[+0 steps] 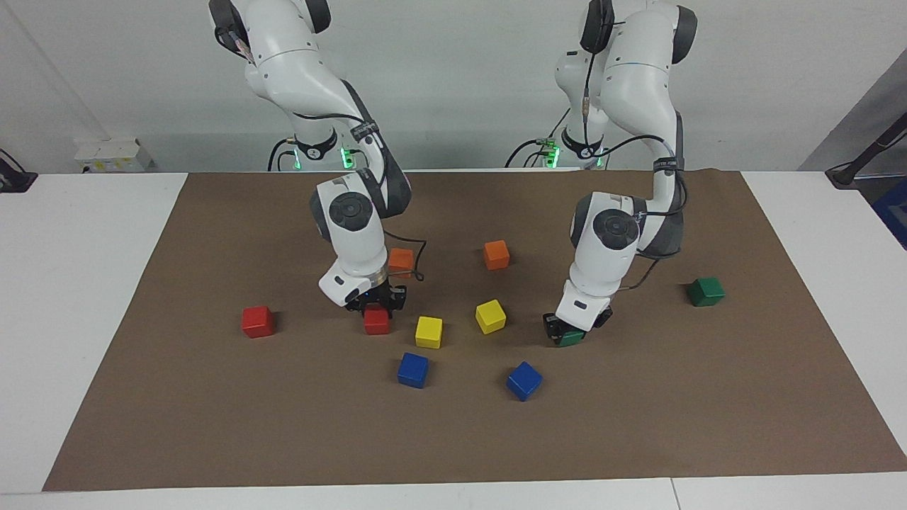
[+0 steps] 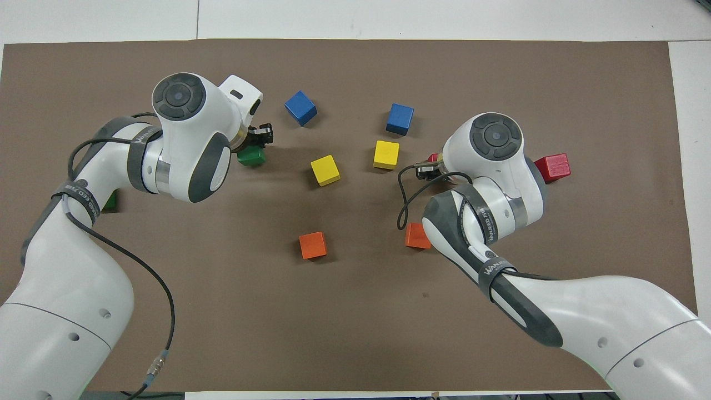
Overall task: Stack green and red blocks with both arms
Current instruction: 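Grasp the second green with the left gripper while the right gripper grasps red, then stack green on green with the left gripper while the right gripper carries red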
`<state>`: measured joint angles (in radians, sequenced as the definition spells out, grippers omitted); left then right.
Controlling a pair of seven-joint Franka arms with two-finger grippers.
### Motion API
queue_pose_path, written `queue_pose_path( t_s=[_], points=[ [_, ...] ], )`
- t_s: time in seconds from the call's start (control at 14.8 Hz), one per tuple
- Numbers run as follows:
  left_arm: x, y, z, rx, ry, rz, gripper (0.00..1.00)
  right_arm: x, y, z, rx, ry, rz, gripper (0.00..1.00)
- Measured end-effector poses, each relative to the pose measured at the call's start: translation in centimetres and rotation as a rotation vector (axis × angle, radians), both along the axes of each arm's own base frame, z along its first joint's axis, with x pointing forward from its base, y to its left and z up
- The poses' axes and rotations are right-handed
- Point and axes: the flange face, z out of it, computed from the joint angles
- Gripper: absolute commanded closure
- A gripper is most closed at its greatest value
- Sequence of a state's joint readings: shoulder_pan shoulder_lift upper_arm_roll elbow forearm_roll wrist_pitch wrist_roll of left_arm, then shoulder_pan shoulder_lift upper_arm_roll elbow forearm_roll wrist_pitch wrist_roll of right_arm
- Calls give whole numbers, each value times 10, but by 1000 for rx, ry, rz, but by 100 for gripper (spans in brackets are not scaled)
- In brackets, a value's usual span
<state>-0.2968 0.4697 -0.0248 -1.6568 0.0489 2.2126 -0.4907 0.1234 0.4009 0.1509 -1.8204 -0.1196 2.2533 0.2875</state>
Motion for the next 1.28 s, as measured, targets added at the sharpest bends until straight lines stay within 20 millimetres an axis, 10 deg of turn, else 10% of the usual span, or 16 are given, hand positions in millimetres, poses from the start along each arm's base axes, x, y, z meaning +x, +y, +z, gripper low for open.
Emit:
queue_pose_path(
  t_s=[0.47, 0.88, 1.28],
  points=[
    [3, 174, 64, 46, 29, -98, 100, 35, -128, 100, -33, -26, 67, 100],
    [-37, 285, 63, 38, 42, -218, 100, 19, -184, 52, -32, -17, 65, 100],
    [-64, 327, 41, 33, -29, -287, 100, -8, -192, 37, -21, 21, 91, 100]
  ],
)
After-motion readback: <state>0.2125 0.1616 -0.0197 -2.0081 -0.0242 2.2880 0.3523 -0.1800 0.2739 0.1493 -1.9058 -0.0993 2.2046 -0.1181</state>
